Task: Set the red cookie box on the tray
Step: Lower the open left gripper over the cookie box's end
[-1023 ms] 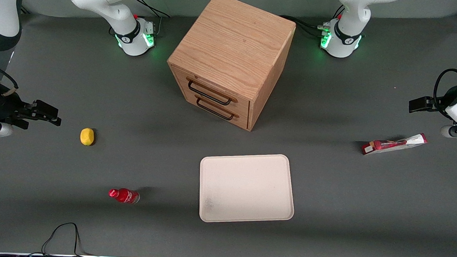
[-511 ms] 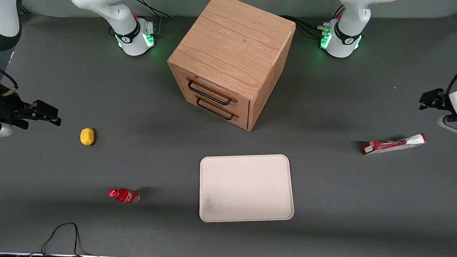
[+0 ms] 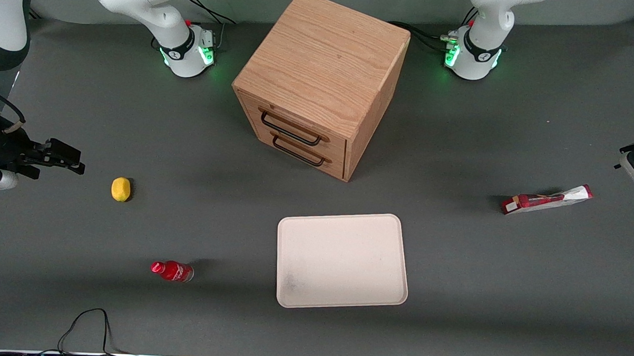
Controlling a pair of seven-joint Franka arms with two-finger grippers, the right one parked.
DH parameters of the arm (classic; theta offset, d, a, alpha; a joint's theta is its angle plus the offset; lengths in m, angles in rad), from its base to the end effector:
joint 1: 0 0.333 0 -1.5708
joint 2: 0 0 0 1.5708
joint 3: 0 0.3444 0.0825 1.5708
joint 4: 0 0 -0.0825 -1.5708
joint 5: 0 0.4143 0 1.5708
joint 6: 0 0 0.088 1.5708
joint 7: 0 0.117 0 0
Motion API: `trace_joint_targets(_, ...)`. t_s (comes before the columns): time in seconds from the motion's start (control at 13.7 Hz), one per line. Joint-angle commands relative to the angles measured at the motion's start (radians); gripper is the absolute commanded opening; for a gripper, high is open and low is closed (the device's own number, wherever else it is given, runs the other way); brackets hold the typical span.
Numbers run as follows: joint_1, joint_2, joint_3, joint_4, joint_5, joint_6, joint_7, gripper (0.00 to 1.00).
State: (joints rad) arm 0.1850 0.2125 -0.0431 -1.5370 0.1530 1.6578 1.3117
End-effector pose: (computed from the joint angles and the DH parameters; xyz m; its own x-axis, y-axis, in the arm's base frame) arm 0.6435 0.1112 0.5364 0.3633 -0.9178 -0.1599 -0.9253 -0.3755 0.0531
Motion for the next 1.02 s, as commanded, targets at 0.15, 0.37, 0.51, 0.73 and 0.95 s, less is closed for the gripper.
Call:
trace_joint_targets(0.15, 0.01, -0.002, -0.003, -0.044, -0.041, -0.058, 0.092, 1.0)
trace_joint_targets(0.37, 0.013, -0.002, -0.003, -0.078, -0.062, -0.038, 0.15, 1.0)
trace_joint_targets(0.51, 0.042, -0.011, -0.004, -0.133, -0.069, 0.017, 0.175, 1.0)
trace_joint_targets(0.73, 0.045, -0.001, -0.001, -0.158, -0.067, 0.059, 0.215, 1.0)
trace_joint_targets(0.95, 0.045, 0.01, -0.001, -0.167, -0.066, 0.118, 0.228, 1.0)
